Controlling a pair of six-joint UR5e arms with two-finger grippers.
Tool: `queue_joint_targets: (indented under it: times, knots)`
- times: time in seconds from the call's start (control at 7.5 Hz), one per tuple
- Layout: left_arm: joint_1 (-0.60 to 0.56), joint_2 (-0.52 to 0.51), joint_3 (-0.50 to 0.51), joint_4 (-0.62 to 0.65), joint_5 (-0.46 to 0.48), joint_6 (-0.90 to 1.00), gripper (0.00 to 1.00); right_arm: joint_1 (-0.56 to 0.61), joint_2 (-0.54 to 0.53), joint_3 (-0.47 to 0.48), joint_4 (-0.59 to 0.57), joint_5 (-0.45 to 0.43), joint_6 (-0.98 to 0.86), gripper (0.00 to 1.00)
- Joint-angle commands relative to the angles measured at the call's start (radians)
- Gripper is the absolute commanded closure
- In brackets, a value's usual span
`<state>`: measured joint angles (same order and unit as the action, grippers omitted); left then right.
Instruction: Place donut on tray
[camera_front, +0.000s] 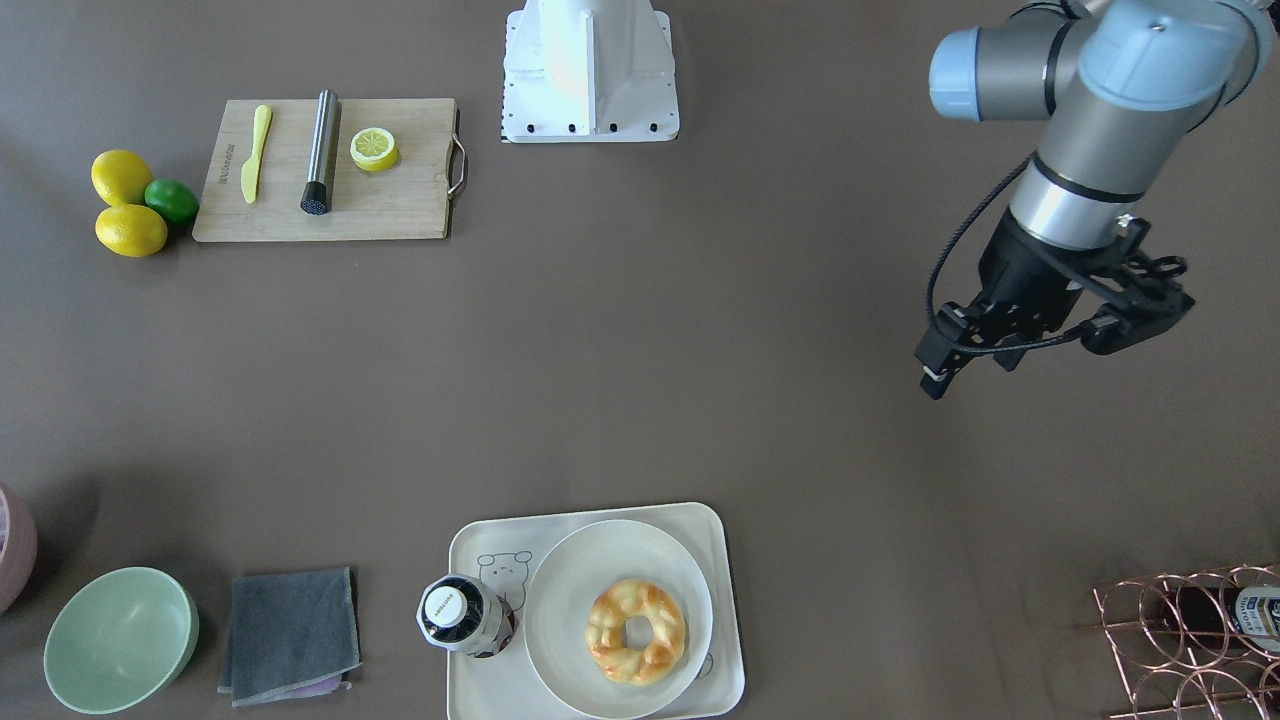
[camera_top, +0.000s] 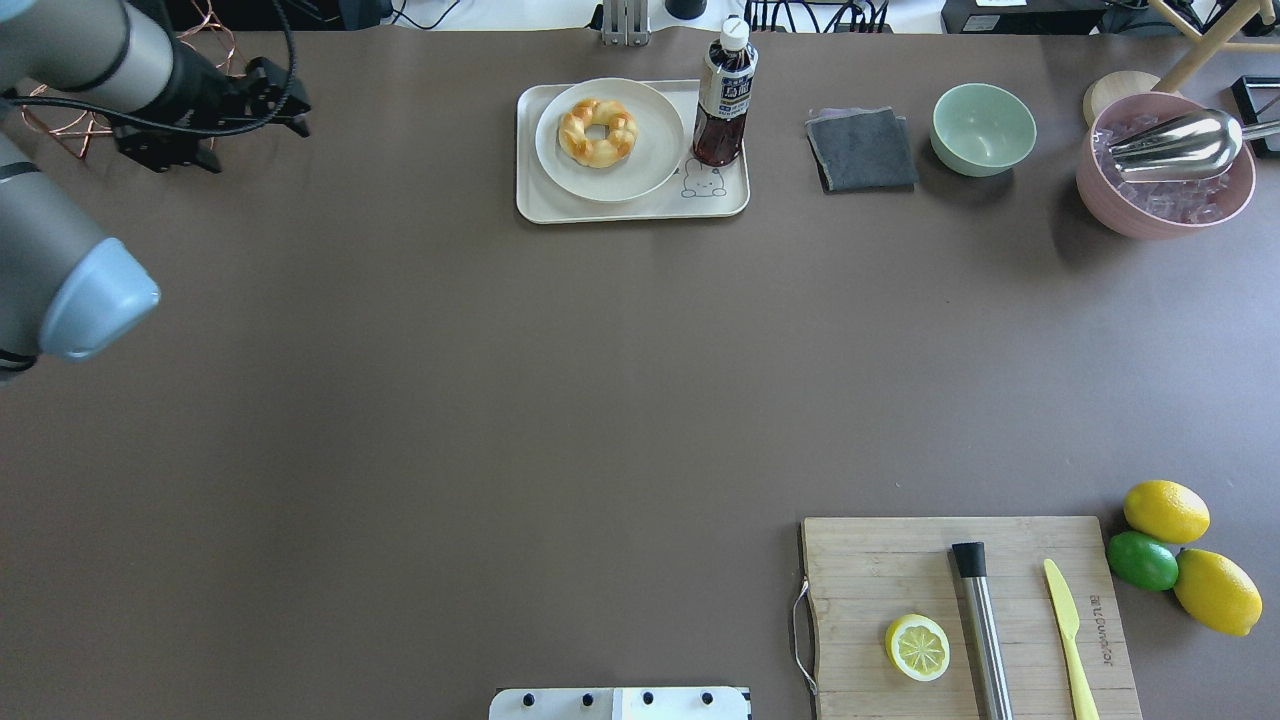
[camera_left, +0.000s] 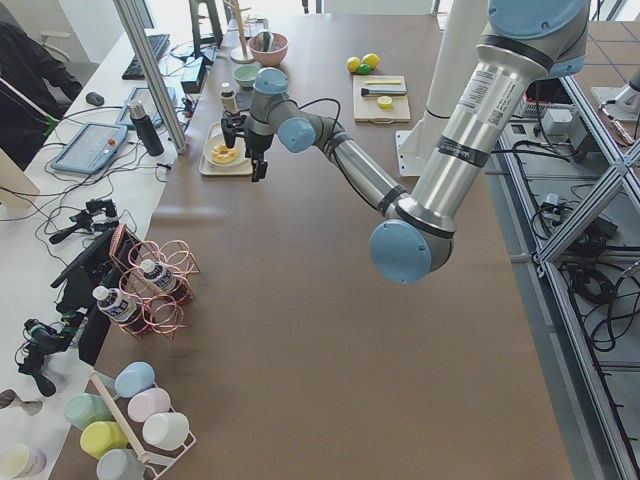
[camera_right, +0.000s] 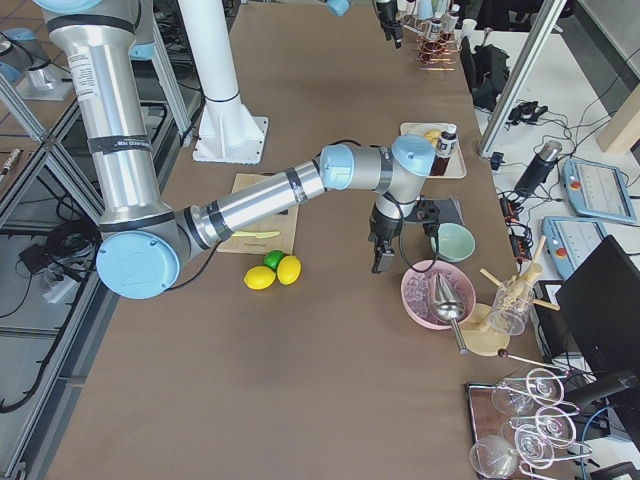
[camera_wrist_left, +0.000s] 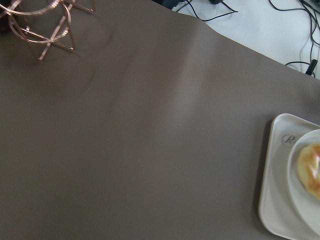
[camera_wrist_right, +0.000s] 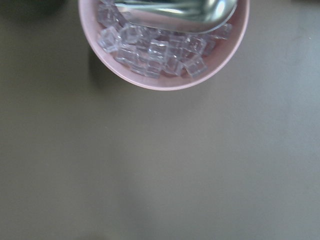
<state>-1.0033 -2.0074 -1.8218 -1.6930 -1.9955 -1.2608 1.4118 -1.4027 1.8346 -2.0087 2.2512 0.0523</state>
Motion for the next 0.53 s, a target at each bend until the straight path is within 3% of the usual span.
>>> queue_joint_targets:
  times: [0.0,0.27,0.4]
  knots:
    - [-0.203,0.227,-0.057,0.049,-0.12,0.463,0.02,0.087,-0.1,-0.038,0.002,-0.035,-0.184,0.0]
    - [-0.379,0.329,0.017,0.055,-0.209,0.863,0.02,0.101,-0.145,-0.047,0.004,-0.036,-0.19,0.0]
    - [-0.429,0.332,0.057,0.125,-0.207,0.991,0.02,0.102,-0.151,-0.067,0.022,-0.038,-0.189,0.0]
